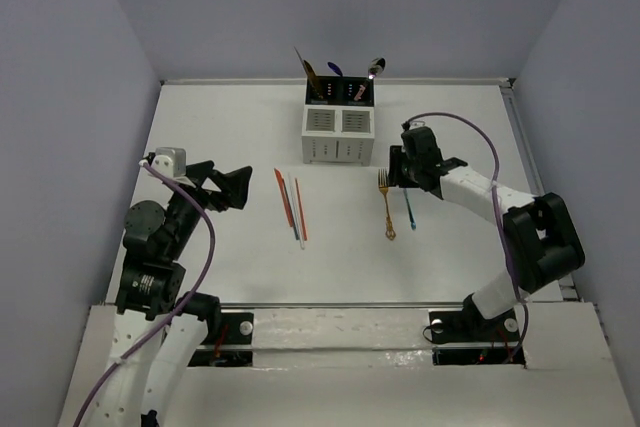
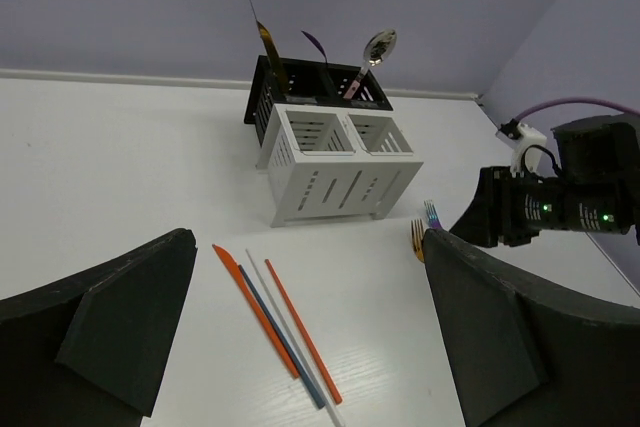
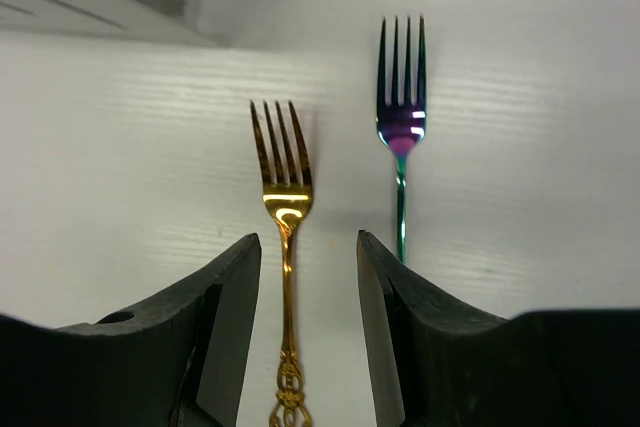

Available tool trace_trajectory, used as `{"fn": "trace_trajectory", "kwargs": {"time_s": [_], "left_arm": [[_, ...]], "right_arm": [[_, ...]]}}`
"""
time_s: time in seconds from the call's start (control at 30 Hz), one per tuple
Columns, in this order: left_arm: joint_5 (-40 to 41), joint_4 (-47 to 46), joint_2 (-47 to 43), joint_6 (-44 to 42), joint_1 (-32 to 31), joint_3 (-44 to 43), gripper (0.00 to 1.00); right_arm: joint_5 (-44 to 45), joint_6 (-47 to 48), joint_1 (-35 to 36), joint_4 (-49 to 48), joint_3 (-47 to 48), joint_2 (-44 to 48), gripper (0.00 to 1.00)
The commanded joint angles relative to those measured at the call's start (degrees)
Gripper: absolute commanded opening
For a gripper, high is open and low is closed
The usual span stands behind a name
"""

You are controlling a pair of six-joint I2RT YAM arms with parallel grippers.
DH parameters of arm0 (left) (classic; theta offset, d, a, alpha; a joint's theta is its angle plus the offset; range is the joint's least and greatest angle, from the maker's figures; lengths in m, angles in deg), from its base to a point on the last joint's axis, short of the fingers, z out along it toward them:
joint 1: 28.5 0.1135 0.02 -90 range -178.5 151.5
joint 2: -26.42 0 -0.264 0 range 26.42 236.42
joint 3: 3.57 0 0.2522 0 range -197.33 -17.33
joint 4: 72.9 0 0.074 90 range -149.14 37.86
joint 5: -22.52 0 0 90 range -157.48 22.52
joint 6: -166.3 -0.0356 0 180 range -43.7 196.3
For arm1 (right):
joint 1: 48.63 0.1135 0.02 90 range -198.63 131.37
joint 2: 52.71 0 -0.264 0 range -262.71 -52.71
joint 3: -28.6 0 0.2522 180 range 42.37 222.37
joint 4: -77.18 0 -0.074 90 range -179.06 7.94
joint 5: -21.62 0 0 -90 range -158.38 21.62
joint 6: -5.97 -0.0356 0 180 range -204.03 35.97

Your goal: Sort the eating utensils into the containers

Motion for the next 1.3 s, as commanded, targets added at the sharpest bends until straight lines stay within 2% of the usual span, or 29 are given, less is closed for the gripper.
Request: {"fn": "trace_trajectory", "kwargs": {"time_s": [0.0,0.3,0.6,0.87,0.97,1.0,1.17,1.27], "left_arm": [[-0.6,-2.6,-0.1,-0.1,-0.3,0.5,0.99],[-0.7,-2.4,-0.4,0.0,-0.3,0.5,0.99],[-0.8,-2.3,-0.5,0.0,-0.3,0.5,0.99],[-1.3,-2.2,-0.4,0.0,-0.3,0.4,0.99],[-1.4,-2.3,-0.3,0.0,-0.8,0.3,0.99],[-1.5,-2.3,-0.3,-0.1,-0.8,0.3,0.99],[-1.3,-2.2,-0.2,-0.1,-0.8,0.3,0.99],[-1.2,-2.2,-0.4,-0.1,-0.8,0.3,0.99]], "right_arm": [[-1.7,-0.4,1.0,4.0,-2.1,2.7,0.51],[-3.6,-1.0,5.1,3.3,-2.9,-3.0,0.55],[2.8,-1.0,6.8,5.5,1.2,-9.9,0.47],[4.9,-0.8,8.6,6.5,1.9,-12.3,0.34],[4.9,-0.9,8.6,6.8,2.2,-12.2,0.12],[5.0,-0.9,9.1,6.9,2.2,-12.0,0.02],[4.4,-1.5,9.6,4.9,1.2,-8.4,0.0],[2.6,-1.5,9.6,2.8,0.0,-0.7,0.0]]}}
